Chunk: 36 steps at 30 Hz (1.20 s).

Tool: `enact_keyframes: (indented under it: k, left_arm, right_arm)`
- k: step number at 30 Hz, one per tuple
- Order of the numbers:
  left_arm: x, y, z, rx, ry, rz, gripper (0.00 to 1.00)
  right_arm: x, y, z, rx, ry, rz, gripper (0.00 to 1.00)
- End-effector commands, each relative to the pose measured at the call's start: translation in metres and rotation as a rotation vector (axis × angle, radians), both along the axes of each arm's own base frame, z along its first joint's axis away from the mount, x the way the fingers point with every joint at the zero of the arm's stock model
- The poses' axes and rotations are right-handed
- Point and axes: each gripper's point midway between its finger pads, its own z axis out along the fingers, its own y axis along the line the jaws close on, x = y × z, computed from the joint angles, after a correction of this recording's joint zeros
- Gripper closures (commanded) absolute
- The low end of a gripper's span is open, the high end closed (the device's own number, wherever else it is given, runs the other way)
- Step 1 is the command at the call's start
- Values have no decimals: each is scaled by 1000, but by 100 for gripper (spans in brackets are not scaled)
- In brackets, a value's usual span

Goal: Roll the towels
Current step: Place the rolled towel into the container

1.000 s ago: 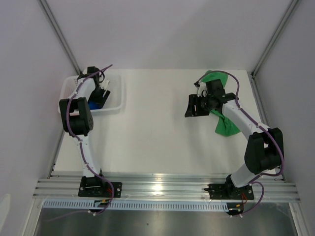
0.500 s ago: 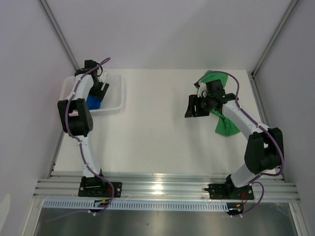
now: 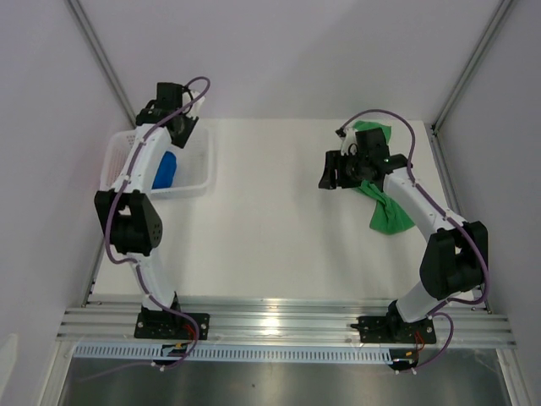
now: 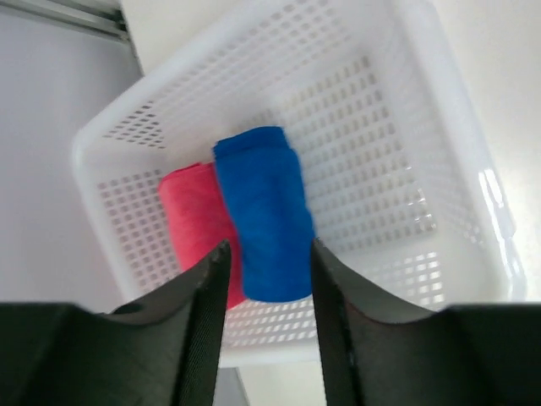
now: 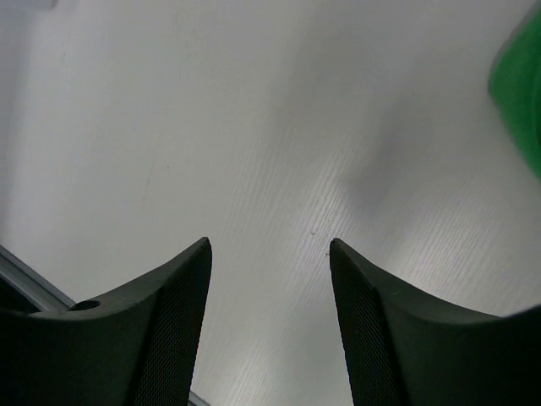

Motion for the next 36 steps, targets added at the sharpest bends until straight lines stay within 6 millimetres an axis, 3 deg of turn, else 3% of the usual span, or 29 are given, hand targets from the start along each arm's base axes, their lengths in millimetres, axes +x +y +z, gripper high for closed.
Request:
enact_keyframes:
  k: [1, 2, 6, 10, 14, 20, 28, 34, 36]
  left_arm:
    - [12, 2, -43, -43, 88, 25, 59]
    - [13, -1, -66, -65, 146, 29, 59]
    - [22, 12, -97, -65, 217, 77, 66]
    - [24, 35, -107, -61, 228, 115, 68]
    - [22, 36, -132, -46, 288, 88, 67]
    - [29, 54, -149, 39, 315, 95, 67]
    - [33, 32, -108, -38, 208, 44, 64]
    - [21, 15, -94, -101, 211, 17, 60]
    - [20, 5, -81, -139, 185, -2, 59]
  right_arm:
    - [31, -3, 44, 0, -154, -45, 39]
    - [33, -3, 48, 4, -162, -51, 39]
    - [34, -4, 51, 13, -155, -82, 39]
    - [29, -5, 49, 24, -134, -106, 39]
    - [24, -9, 50, 19, -133, -126, 39]
    - [19, -14, 50, 0, -130, -138, 39]
    - [11, -16, 51, 4, -151, -129, 39]
    - [9, -15, 52, 9, -160, -107, 39]
    - [11, -14, 55, 16, -173, -103, 39]
